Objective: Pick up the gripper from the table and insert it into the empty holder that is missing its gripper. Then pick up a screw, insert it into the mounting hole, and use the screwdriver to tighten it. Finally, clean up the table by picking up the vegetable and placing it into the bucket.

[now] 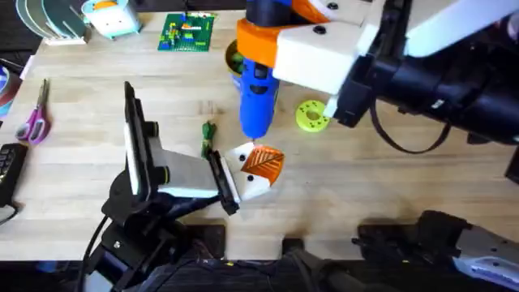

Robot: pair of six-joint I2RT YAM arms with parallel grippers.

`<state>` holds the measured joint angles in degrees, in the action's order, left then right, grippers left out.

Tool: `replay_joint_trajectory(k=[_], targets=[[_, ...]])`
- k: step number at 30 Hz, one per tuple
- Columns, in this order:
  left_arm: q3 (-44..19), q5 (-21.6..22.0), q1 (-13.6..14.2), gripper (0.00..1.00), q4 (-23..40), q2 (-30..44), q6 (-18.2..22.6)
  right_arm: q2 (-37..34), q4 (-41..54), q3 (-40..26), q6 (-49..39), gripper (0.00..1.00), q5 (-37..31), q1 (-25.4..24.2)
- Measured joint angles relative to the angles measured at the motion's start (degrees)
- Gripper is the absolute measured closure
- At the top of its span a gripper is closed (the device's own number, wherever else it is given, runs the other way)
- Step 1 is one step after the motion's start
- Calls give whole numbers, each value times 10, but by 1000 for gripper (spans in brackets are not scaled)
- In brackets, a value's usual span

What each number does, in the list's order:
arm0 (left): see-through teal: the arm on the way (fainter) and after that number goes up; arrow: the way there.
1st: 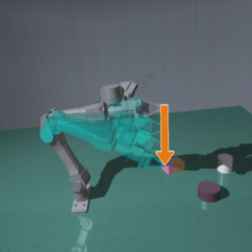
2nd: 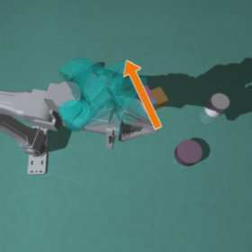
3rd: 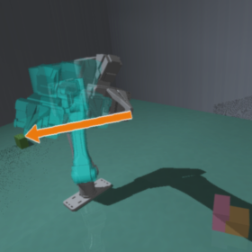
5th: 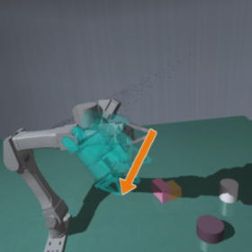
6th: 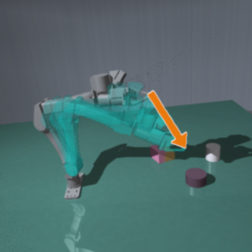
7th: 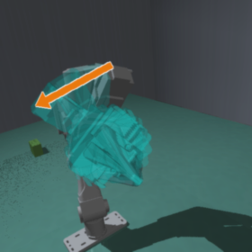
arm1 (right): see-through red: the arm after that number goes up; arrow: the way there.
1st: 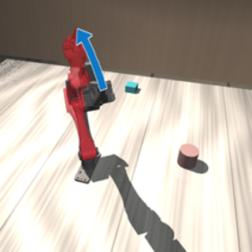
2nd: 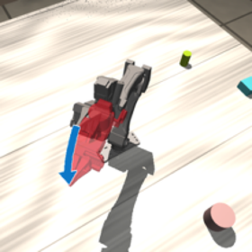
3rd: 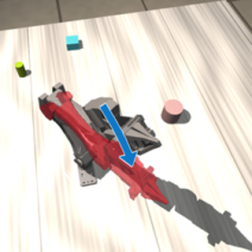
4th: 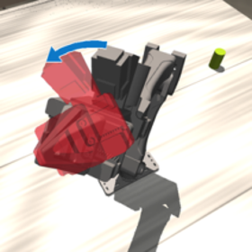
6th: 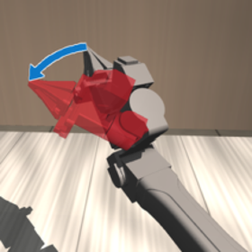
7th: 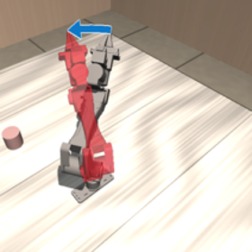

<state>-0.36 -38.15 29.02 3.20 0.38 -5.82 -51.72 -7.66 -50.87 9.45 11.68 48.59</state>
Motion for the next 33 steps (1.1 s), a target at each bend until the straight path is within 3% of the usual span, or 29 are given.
replay_joint_trajectory(k=[16, 33], targets=[[0, 0, 0, 995, 0, 0, 2, -48, -37, 0, 0, 980, 0, 57], [0, 0, 0, 995, 0, 0, 3, -50, -39, 0, -18, 980, 0, 59]])
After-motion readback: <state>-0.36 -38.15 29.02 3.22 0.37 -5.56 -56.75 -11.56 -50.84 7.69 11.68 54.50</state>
